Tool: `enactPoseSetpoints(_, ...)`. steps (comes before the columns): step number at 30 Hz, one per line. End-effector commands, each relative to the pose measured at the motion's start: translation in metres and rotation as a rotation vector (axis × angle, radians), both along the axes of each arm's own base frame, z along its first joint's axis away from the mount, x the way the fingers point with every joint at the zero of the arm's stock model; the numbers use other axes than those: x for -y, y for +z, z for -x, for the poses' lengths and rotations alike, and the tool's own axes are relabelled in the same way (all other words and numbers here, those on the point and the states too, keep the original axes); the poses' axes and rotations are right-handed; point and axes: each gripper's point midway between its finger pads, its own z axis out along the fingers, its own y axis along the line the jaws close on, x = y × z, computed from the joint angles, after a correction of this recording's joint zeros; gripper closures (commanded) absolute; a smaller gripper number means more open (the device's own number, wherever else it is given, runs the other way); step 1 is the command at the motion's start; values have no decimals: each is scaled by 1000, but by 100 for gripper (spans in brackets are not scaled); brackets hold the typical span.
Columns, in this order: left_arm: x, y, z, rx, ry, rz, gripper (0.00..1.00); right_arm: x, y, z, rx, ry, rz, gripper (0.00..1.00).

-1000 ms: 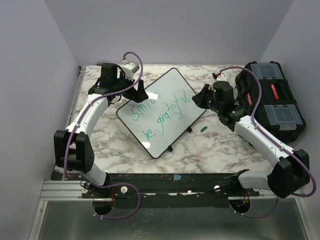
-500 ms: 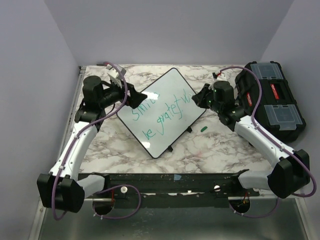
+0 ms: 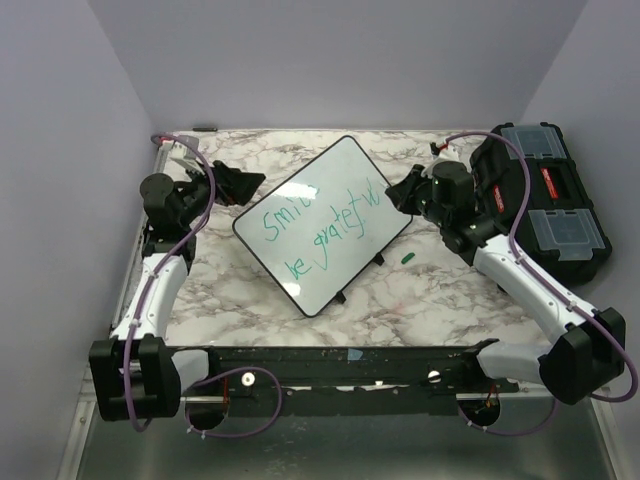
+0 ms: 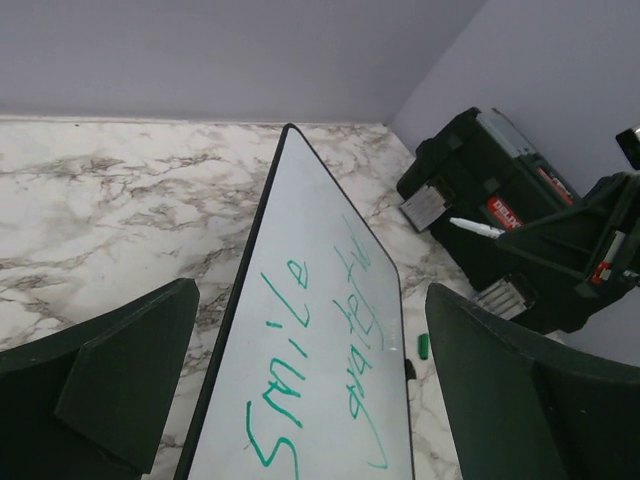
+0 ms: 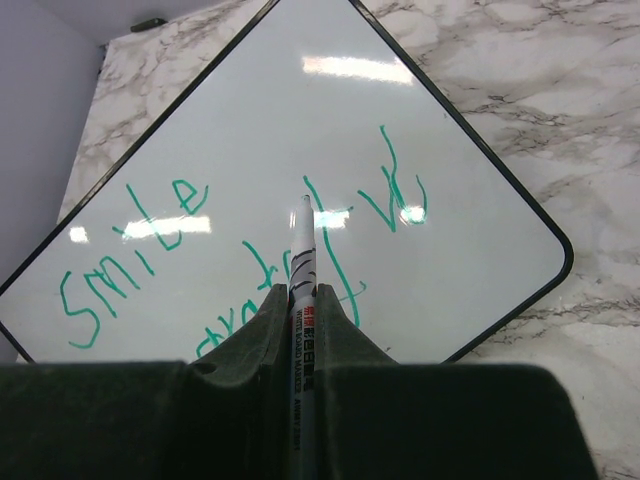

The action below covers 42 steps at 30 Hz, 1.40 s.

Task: Write a sentence on the whiteboard
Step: Pick up the pen cap from the center of the board.

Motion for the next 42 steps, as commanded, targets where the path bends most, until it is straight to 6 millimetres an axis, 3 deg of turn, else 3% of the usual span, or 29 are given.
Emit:
enactPoseSetpoints(1, -6, 25, -8, 39, -51, 199, 1, 4, 15, 0, 48, -5, -4, 99)
enactPoseSetpoints(4, 17, 29, -9, -26, -121, 119, 4, 11, 14, 1, 47, -31, 18, 99)
enactPoseSetpoints(8, 50, 14, 1, -8, -91, -124, 2, 32, 21, 1, 70, -123, 67, 99)
enactPoseSetpoints(11, 73, 0, 13, 11, -155, -211, 3, 50, 40, -4, 108, -213, 94, 99)
enactPoseSetpoints(13, 90, -15, 18, 7, -196, -277, 10, 55, 58, -5, 141, -245, 89, 100)
enactPoseSetpoints(20, 163, -70, 41, -64, -352, -484, 23, 59, 109, -2, 239, -261, 40, 99)
enactPoseSetpoints(33, 301, -144, 68, -162, -498, -738, 31, 67, 156, 13, 330, -270, -7, 99)
enactPoseSetpoints(42, 353, -190, 82, -218, -557, -819, 36, 78, 198, 24, 418, -303, -53, 99)
